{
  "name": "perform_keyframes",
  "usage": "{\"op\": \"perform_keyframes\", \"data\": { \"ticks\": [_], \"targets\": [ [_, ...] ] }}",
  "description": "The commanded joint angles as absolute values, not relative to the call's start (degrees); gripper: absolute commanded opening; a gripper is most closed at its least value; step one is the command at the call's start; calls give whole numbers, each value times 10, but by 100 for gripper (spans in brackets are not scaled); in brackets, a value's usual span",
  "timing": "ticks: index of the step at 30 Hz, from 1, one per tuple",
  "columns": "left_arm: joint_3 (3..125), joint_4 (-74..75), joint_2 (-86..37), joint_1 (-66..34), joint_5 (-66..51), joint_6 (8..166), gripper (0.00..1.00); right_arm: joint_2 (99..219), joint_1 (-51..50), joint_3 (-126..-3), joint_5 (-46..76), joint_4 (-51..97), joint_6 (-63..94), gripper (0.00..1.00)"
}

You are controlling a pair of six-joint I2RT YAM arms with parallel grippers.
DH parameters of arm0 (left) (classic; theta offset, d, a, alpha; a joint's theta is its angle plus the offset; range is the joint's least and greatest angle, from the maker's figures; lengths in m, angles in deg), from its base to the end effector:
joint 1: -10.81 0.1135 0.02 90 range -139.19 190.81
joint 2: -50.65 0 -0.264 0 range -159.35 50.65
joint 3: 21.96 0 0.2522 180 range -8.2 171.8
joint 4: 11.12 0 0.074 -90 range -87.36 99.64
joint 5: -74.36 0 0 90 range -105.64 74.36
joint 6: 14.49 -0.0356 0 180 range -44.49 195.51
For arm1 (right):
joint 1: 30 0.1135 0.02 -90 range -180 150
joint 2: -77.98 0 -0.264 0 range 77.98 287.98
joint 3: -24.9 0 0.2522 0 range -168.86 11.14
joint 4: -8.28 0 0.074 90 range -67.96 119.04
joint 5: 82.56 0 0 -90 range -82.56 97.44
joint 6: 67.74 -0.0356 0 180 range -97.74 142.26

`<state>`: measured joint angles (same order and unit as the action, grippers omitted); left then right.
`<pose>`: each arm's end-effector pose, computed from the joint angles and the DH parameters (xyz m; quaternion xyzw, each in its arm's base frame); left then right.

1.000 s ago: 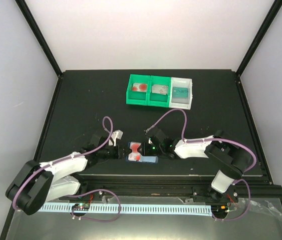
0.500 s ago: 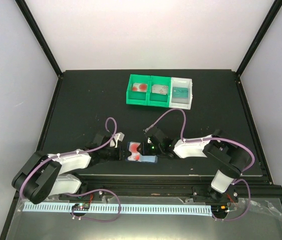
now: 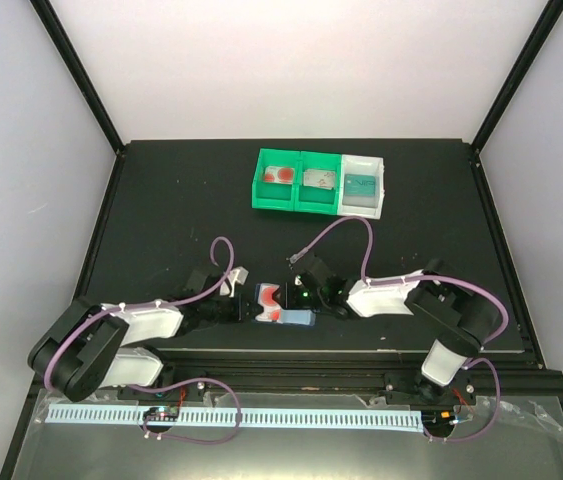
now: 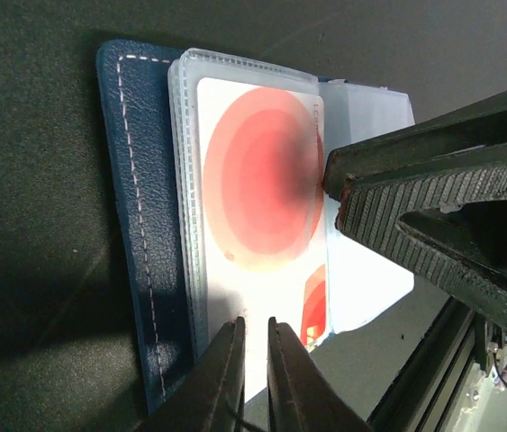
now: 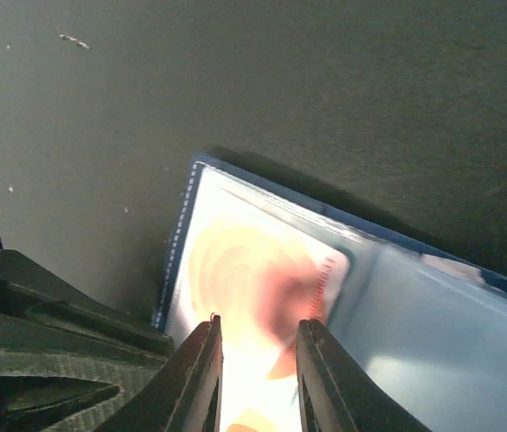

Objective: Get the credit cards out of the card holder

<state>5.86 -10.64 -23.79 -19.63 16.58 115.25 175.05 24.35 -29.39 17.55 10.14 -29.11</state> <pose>0.1570 -0.1143 0.1083 0.0286 0.8995 -0.4133 0.1390 0.1786 0.2598 0.1276 -0.0579 0.9179 0.3553 0.1671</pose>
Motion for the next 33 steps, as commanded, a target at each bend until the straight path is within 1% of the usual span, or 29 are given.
{"op": "perform_keyframes", "data": {
  "ticks": [1,5,9,12,16,25,33],
  "targets": [
    [48,-99,-216,-196,163,1166,13,1728,248,-272,132,116,-296,25],
    [53,-71,-153,-197,203,1183,19,1741,248,-261,145,97,-300,25],
    [73,-12,-97,-195,147,1157,20,1749,248,-260,152,78,-296,24],
    [87,10,-108,-191,137,1131,17,1747,248,-261,161,61,-293,22],
    [83,-3,-136,-190,134,1125,15,1747,248,-260,163,59,-293,21],
    [86,-20,-193,-190,140,1116,15,1756,248,-259,172,52,-307,22],
    [77,-44,-232,-190,148,1134,2,1753,248,-249,180,32,-312,22]
  ]
}}
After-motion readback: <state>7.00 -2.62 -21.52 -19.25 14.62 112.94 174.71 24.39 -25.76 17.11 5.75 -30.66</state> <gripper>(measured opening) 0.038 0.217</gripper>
